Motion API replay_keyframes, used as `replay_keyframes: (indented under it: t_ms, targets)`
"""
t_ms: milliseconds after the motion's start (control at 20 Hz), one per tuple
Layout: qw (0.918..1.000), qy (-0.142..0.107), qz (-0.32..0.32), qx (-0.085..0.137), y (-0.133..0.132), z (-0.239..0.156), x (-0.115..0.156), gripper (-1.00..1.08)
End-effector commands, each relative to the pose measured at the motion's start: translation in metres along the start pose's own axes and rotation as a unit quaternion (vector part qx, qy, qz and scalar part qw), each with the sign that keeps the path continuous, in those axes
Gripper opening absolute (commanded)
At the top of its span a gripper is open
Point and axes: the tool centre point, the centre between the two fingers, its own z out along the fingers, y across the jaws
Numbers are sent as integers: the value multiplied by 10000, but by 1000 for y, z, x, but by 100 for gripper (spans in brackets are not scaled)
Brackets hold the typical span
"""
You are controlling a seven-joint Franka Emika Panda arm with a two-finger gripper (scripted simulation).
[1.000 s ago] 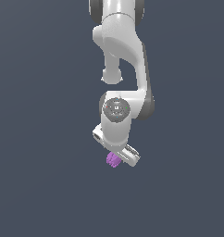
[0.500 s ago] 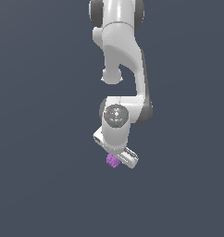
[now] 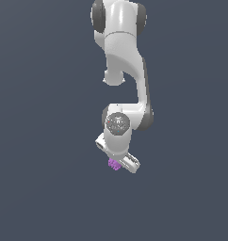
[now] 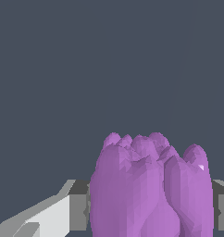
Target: Pick up the object and move it to a goal position.
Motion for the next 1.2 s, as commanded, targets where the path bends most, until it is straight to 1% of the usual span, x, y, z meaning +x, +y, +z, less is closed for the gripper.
replay_keyframes:
  t_ms: [0,700,1150]
  targets:
    - [10000,3,1,2,0,0,0,-100]
    - [10000,3,1,2,2,-3,-2,-100]
    - [10000,1,0,2,14,-21,-16,-100]
